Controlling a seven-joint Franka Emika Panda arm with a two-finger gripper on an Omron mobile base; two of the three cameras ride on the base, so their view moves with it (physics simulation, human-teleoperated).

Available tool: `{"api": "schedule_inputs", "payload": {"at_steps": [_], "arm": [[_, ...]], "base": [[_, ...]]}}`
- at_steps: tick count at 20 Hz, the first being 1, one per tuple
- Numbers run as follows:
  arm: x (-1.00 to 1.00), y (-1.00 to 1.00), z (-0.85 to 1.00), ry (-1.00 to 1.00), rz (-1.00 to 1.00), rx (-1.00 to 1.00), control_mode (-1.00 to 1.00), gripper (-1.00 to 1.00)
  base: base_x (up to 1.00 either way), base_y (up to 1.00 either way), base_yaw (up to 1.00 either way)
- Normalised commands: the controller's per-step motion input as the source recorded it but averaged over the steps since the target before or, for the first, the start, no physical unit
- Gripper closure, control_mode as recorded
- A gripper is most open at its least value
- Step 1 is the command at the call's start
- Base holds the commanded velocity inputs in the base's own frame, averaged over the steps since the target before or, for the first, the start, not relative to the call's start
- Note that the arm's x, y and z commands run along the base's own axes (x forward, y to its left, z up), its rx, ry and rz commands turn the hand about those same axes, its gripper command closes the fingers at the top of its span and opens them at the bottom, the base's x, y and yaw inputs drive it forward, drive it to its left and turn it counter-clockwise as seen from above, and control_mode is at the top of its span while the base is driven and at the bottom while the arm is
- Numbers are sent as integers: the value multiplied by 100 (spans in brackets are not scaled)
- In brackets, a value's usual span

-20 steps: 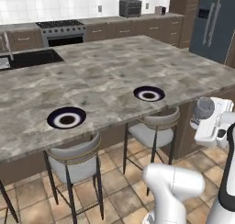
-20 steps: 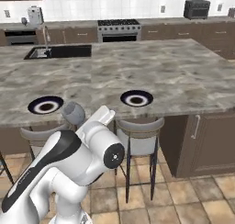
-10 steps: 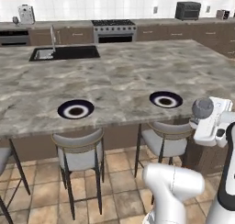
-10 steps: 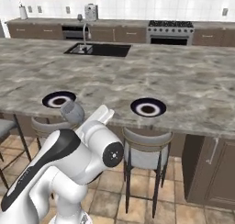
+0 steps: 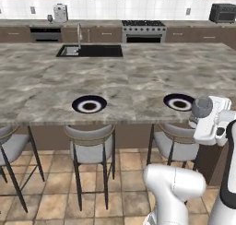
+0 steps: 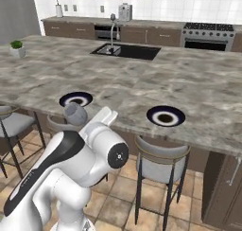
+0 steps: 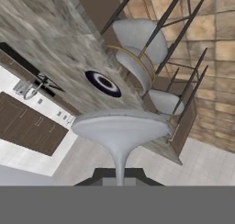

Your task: Retrieve the wine glasses from the counter and place one next to each plate.

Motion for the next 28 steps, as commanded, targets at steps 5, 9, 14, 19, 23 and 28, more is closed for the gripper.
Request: {"api": "schedule_inputs", "payload": {"at_steps": [5, 9, 14, 19, 23, 28], "arm": [[0, 0, 0, 0, 0, 0, 100, 100], [0, 0, 0, 0, 0, 0, 100, 100], [0, 0, 0, 0, 0, 0, 100, 100], [0, 0, 0, 0, 0, 0, 100, 100], [0, 0, 0, 0, 0, 0, 100, 100], [0, 0, 0, 0, 0, 0, 100, 100]], "base": [[-14, 12, 0], [2, 84, -7], [5, 100, -11], [37, 51, -6], [79, -25, 0], [67, -41, 0]]}}
